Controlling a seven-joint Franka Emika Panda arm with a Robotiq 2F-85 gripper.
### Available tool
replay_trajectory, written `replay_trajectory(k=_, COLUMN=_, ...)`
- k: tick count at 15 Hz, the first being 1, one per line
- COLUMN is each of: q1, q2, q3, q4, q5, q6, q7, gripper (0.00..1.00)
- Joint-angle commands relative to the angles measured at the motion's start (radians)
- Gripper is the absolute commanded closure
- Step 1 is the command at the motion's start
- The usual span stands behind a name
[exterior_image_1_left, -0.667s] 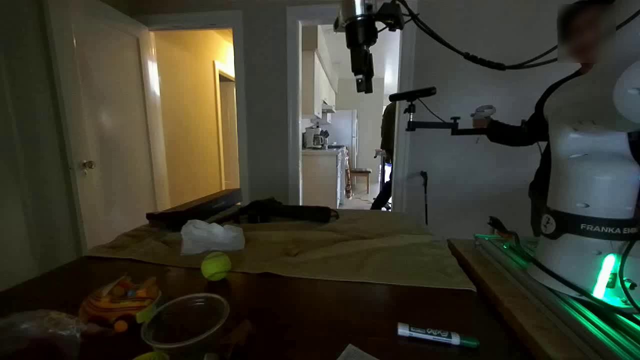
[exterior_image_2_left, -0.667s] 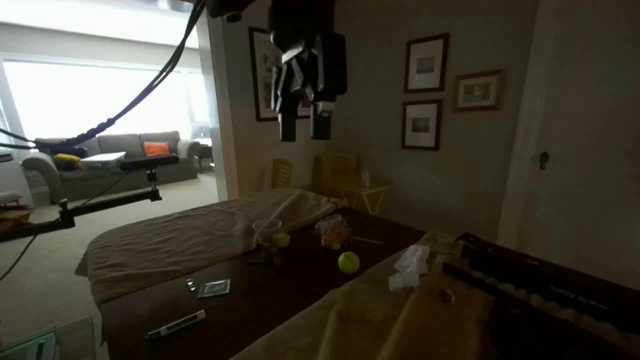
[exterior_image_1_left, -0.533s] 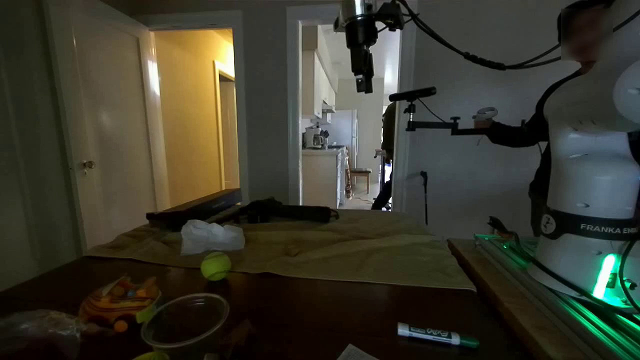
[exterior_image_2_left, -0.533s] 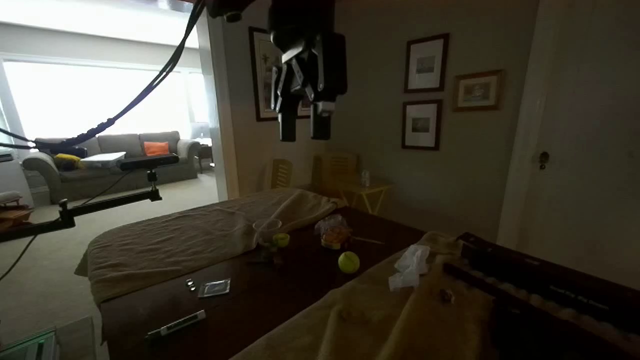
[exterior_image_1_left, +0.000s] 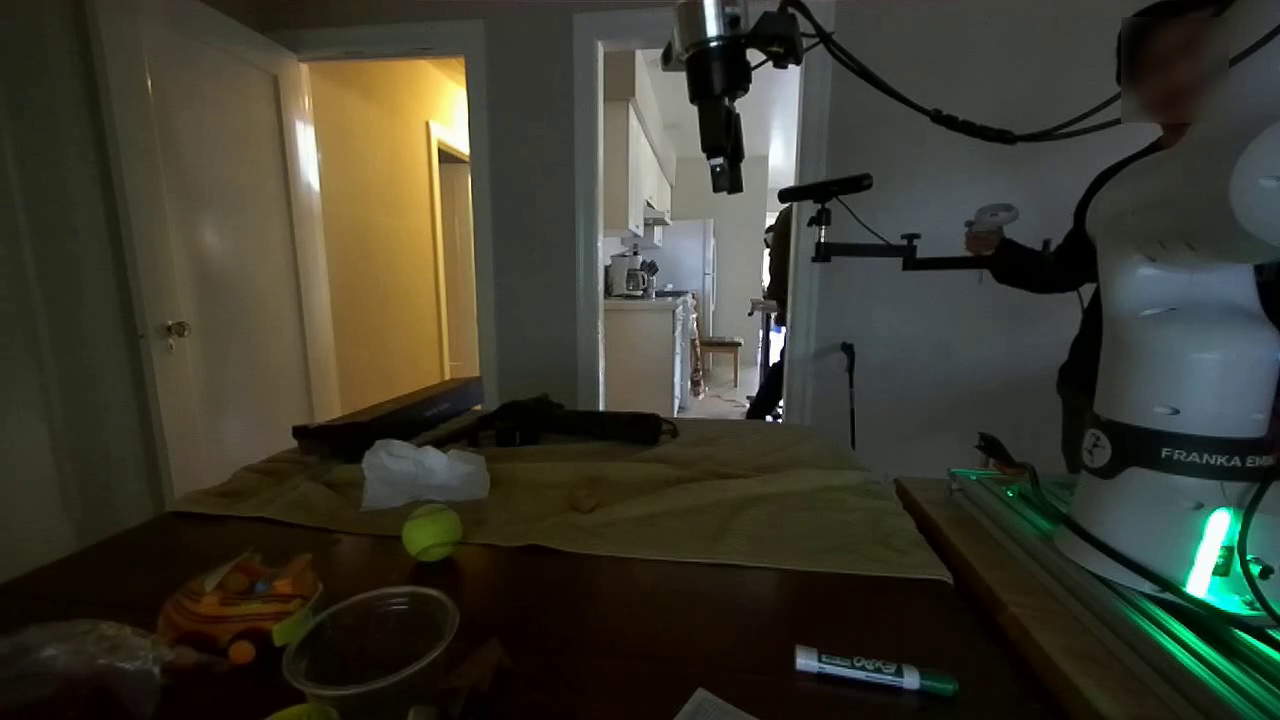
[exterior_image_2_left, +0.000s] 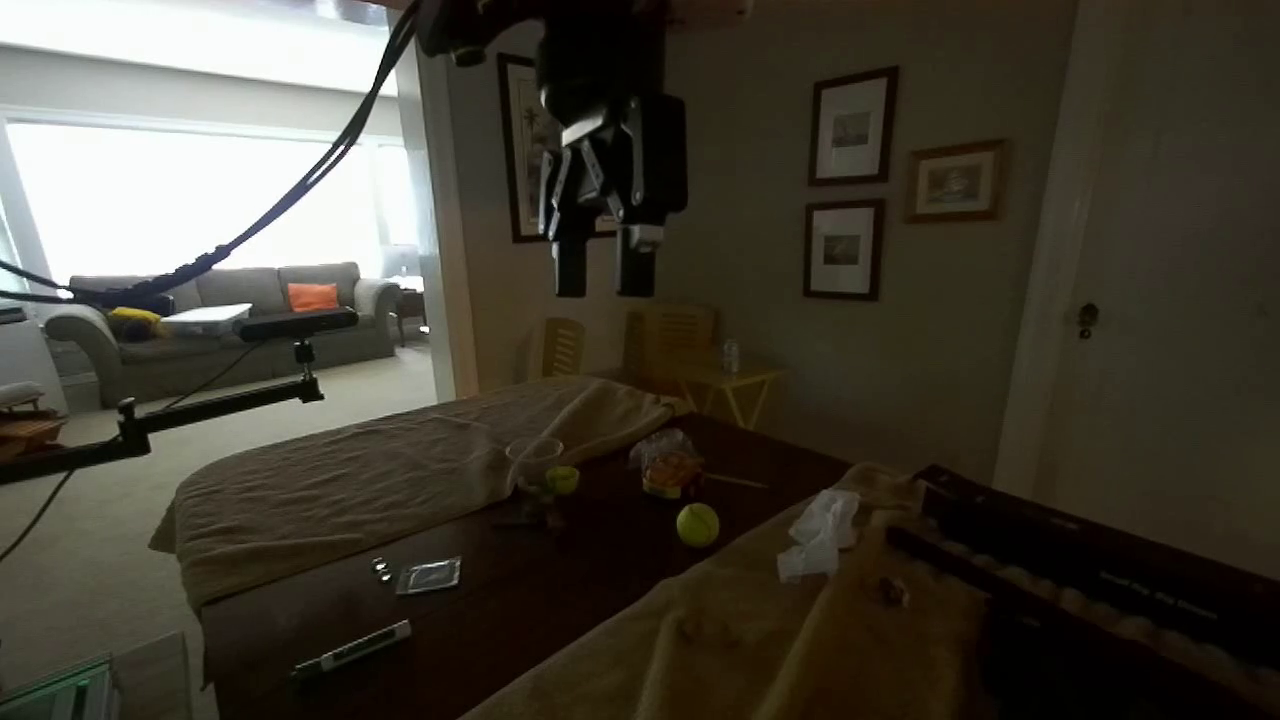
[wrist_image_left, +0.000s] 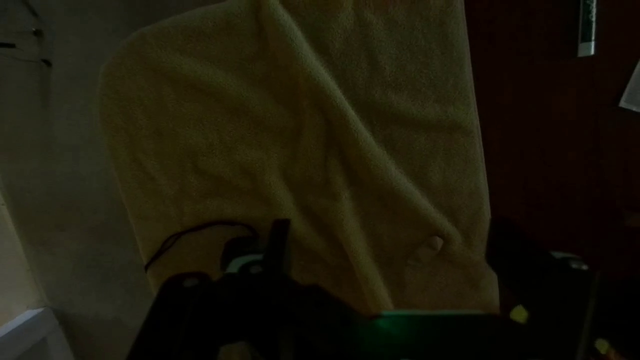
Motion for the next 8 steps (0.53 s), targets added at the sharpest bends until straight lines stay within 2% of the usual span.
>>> replay_trajectory(k=1, q1=0.008, q2=0.002, q3=-0.006, q4=0.003, q5=-0.001, q6=-0.003, q7=0.001, gripper=0.0)
replay_trajectory(k=8, q1=0.023, q2=0.024, q3=0.024, q4=-0.061, q5=-0.012, q6=0.097, q7=0.075, gripper=0.0)
